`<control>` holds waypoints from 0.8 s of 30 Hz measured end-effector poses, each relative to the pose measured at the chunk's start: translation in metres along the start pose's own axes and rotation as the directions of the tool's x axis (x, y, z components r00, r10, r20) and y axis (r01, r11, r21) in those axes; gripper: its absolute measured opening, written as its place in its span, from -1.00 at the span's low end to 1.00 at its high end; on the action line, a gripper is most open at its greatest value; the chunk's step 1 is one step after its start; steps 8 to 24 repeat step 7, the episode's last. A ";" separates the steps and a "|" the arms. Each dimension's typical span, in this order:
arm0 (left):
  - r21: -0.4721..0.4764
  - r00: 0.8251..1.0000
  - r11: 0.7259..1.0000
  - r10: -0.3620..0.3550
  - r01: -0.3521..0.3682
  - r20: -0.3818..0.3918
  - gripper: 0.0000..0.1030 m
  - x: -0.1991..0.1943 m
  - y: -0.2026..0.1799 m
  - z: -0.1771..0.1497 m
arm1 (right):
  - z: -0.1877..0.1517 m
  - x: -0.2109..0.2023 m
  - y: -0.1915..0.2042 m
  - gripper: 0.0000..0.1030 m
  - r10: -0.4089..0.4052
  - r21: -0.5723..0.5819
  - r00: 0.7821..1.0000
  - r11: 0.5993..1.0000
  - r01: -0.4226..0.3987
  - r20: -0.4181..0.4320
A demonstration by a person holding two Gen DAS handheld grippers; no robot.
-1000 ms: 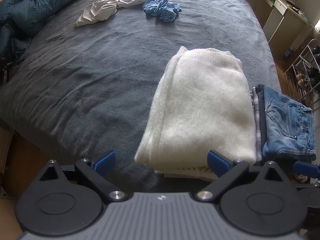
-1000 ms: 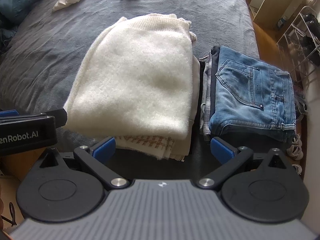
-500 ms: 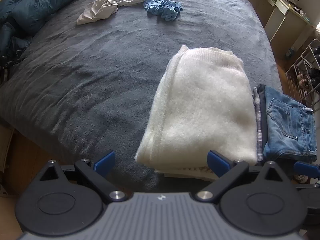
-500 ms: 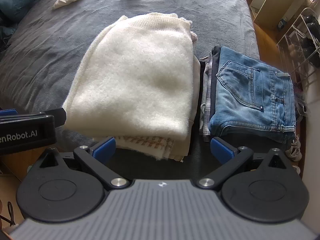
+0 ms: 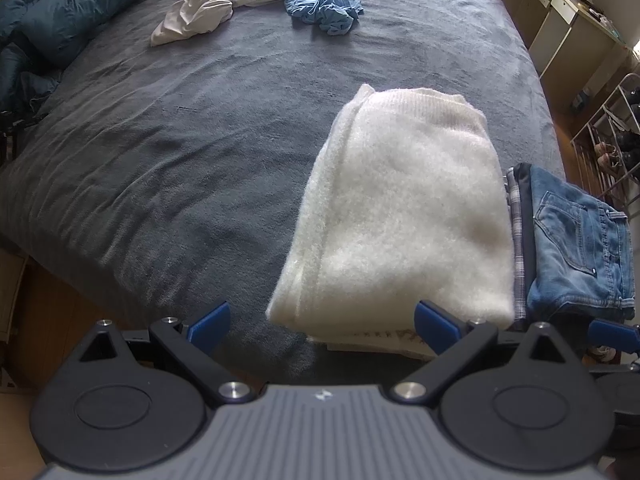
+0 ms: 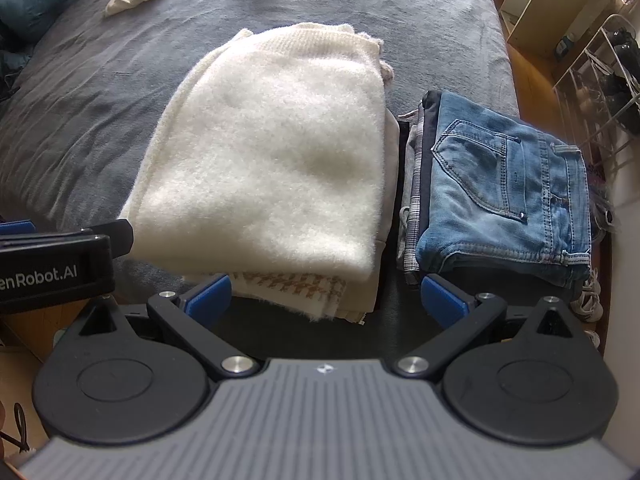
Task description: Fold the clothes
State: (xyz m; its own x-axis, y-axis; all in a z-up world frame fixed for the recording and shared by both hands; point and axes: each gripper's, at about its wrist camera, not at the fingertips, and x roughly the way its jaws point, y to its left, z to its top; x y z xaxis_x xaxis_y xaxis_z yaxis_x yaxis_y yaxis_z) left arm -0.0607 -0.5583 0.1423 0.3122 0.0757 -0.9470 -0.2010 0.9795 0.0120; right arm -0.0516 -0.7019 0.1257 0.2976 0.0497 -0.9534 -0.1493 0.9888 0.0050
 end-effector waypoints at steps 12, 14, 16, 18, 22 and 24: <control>0.003 1.000 1.000 -0.001 0.001 -0.002 0.92 0.000 -0.001 0.000 | 0.000 0.001 -0.002 0.97 -0.006 0.004 1.000 1.000 0.006 -0.004; 0.003 1.000 1.000 -0.001 0.001 -0.002 0.92 0.000 -0.001 0.000 | 0.000 0.001 -0.002 0.97 -0.006 0.004 1.000 1.000 0.006 -0.004; 0.003 1.000 1.000 -0.001 0.001 -0.002 0.92 0.000 -0.001 0.000 | 0.000 0.001 -0.002 0.97 -0.006 0.004 1.000 1.000 0.006 -0.004; 0.003 1.000 1.000 -0.001 0.001 -0.002 0.92 0.000 -0.001 0.000 | 0.000 0.001 -0.002 0.97 -0.006 0.004 1.000 1.000 0.006 -0.004; 0.003 1.000 1.000 -0.001 0.001 -0.002 0.92 0.000 -0.001 0.000 | 0.000 0.001 -0.002 0.97 -0.006 0.004 1.000 1.000 0.006 -0.004; 0.003 1.000 1.000 -0.001 0.001 -0.002 0.92 0.000 -0.001 0.000 | 0.000 0.001 -0.002 0.97 -0.006 0.004 1.000 1.000 0.006 -0.004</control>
